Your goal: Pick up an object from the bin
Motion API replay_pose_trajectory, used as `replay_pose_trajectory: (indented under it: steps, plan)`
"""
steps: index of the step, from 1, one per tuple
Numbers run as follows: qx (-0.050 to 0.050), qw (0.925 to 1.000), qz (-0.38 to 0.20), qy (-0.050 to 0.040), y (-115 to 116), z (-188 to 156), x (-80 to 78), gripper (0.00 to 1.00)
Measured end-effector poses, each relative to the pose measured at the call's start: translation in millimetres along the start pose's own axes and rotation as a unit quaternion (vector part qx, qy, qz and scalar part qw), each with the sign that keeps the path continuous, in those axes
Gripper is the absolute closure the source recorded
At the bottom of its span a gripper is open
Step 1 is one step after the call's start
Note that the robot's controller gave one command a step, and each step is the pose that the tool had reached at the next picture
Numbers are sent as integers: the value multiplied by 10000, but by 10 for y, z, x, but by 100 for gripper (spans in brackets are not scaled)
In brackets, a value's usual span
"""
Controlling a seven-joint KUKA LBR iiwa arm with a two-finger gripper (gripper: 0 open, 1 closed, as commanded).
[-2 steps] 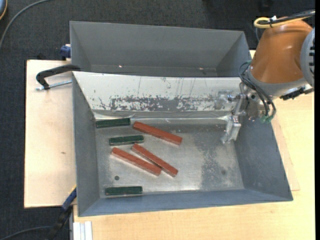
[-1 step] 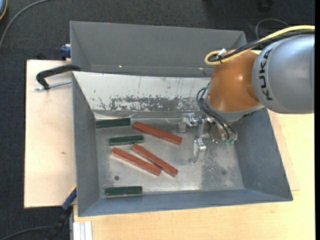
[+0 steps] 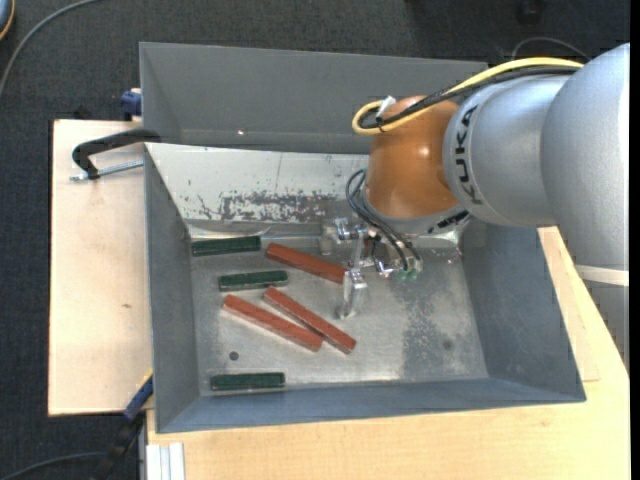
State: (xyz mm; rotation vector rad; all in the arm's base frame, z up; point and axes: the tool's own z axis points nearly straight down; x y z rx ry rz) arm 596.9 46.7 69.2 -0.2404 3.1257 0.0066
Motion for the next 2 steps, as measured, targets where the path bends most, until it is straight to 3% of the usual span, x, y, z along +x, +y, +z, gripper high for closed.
replay_pose_trajectory:
  steps: [1,2]
  plan:
    - [14,10000,17,2,-35,-19,6,100]
    - [20,9990,-445,-33,29,-1322,159,100]
